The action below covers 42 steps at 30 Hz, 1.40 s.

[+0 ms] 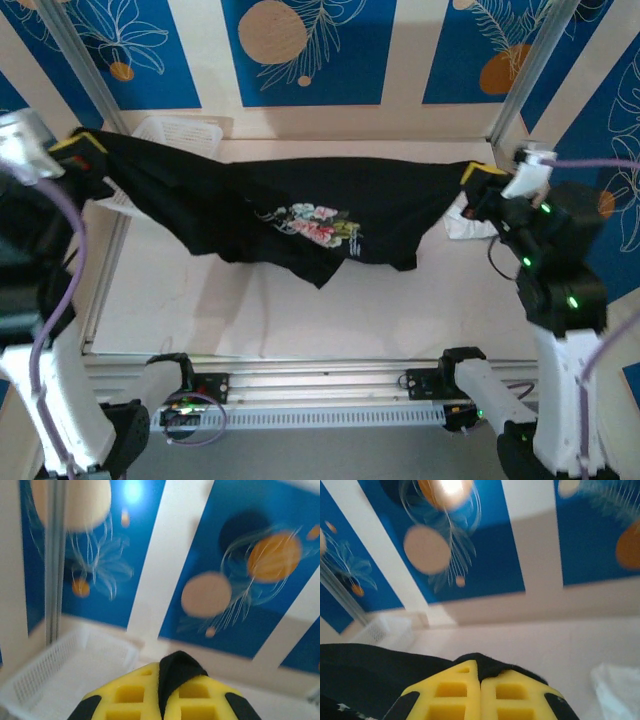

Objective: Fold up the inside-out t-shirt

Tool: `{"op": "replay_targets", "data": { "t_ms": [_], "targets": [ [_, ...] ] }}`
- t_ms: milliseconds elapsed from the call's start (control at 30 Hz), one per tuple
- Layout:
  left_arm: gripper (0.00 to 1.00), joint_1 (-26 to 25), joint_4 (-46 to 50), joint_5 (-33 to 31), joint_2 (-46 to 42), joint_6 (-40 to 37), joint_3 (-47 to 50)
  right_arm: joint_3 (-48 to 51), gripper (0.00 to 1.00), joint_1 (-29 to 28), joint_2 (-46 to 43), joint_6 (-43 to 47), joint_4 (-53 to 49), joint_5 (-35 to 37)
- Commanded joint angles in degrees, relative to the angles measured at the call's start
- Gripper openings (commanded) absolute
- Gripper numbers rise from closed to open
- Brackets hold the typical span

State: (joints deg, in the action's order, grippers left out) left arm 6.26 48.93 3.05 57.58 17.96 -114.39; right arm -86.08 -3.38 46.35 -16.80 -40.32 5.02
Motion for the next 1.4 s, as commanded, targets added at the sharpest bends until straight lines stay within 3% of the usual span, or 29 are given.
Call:
{"op": "replay_targets", "data": {
  "t_ms": [0, 133, 333, 433, 567, 767, 1000, 1367],
  "targets": [
    [0.0, 0.62, 5.47, -4.81, 1.51, -1.05, -10.9, -6.68, 0.03, 0.3, -2.13, 3.52, -5.08, 4.66],
    [0.0, 0.59, 7.43, -2.3, 7.42, -1.03, -13.06, -10.54, 0.02, 0.29, -0.29, 5.89, -5.7, 6.39],
    [0.0, -0.16, -2.07, 1.17, 13.78, 1.69, 0.53, -4.61, 0.0, 0.3, 7.32, 6.95, 1.31, 7.22],
    [0.0, -2.16, -5.79, -0.16, 20.09, 2.0, 2.13, -1.39, 0.0, 0.3, 12.99, 7.3, 8.54, 6.96],
    [0.0, -2.93, -6.66, -0.41, 30.36, 2.59, -4.36, -3.76, 0.0, 0.54, 22.85, 7.75, 15.33, 5.01],
    [0.0, -2.86, -4.45, 0.72, 38.22, 3.19, -20.64, -14.84, 0.0, 1.65, 30.81, 7.77, 14.71, 1.17],
    [0.0, -2.74, -6.93, -0.72, 29.21, 3.34, -20.75, -17.31, 0.0, 2.38, 24.61, 8.44, 12.46, 1.31],
    [0.0, -2.79, -10.27, -4.35, 5.12, -0.15, -14.49, -15.66, 0.0, 2.67, 1.81, 9.32, 6.36, 5.62]
  ]
}}
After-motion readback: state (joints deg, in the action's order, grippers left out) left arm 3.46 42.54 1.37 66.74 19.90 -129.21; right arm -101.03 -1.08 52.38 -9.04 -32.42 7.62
